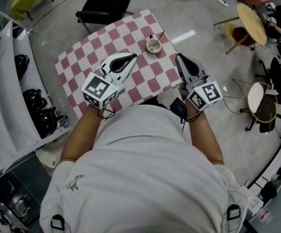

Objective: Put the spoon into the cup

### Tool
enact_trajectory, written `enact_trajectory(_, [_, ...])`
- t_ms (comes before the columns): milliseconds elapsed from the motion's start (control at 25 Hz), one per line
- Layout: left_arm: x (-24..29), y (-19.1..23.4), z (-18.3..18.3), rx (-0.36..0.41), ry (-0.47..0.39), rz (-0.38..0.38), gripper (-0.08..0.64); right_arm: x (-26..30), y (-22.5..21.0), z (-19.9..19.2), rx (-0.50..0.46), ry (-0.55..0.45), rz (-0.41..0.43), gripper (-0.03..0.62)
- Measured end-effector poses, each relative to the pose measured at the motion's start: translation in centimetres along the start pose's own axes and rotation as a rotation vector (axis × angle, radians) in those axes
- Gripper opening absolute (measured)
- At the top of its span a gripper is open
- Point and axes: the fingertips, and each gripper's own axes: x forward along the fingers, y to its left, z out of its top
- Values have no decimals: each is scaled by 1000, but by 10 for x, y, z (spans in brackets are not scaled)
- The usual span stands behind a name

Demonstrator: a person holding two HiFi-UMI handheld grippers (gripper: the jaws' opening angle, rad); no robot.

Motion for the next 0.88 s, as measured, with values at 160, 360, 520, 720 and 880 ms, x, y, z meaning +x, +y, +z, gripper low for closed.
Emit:
enact_trajectory(160, [-2, -4, 2, 10, 0, -8, 14, -4, 5, 4, 1, -2, 2, 32])
enact_trajectory(360, [-6, -15, -2, 30, 13, -42, 14, -14, 15, 8, -3, -11, -1, 31])
enact_trajectory(520, [-6, -33, -3, 28, 17, -78, 14, -36, 19, 7, 0, -10, -25, 32])
enact_trajectory(720, [-3, -53, -1, 25, 9, -76, 14, -62, 16, 7, -23, -2, -27, 32])
enact_trajectory(880, [3, -74, -8, 18, 35, -63, 14, -85, 11, 7, -30, -11, -9, 32])
